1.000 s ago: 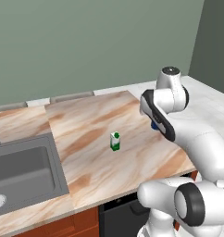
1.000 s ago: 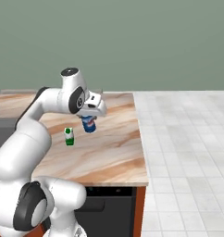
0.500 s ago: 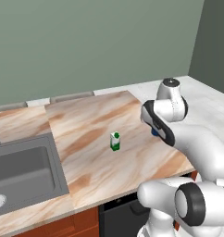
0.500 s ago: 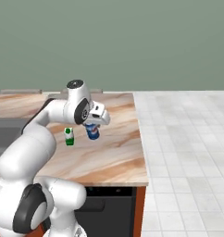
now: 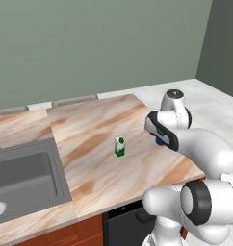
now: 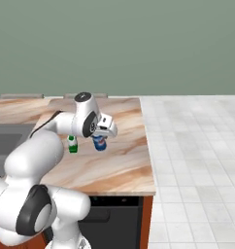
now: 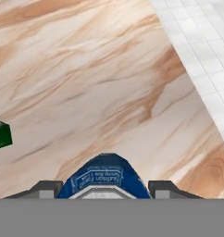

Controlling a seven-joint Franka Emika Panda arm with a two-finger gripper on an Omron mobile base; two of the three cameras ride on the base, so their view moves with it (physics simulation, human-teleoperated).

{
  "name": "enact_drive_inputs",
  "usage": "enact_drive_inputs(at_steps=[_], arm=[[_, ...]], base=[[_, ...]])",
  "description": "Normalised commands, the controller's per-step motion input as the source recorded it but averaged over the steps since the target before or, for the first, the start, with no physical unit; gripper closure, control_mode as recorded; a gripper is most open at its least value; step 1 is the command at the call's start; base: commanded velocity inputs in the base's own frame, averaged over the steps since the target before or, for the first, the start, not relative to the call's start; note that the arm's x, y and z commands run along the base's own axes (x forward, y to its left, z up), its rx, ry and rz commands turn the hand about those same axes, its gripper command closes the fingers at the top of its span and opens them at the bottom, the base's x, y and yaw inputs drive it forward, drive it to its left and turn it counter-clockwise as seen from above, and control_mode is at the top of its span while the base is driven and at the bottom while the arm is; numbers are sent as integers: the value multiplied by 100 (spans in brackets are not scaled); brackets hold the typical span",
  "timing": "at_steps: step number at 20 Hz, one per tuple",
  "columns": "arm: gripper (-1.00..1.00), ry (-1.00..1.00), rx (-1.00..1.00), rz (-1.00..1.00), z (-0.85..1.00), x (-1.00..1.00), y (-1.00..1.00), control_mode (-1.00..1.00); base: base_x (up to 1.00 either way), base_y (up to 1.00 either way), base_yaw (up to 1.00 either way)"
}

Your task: Move the drinks to the dining counter.

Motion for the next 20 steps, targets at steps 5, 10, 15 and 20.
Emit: enact_drive_inputs(at_steps=[5,10,15,20], arm=[[100,0,0,0,-19,11,-3,-100],[100,0,0,0,-9,9,-3,-100],[100,0,0,0,-20,7,-4,-100],[100,0,0,0,-20,10,-5,-100]], base=[[0,0,0],[0,0,0],[0,0,0],[0,0,0]])
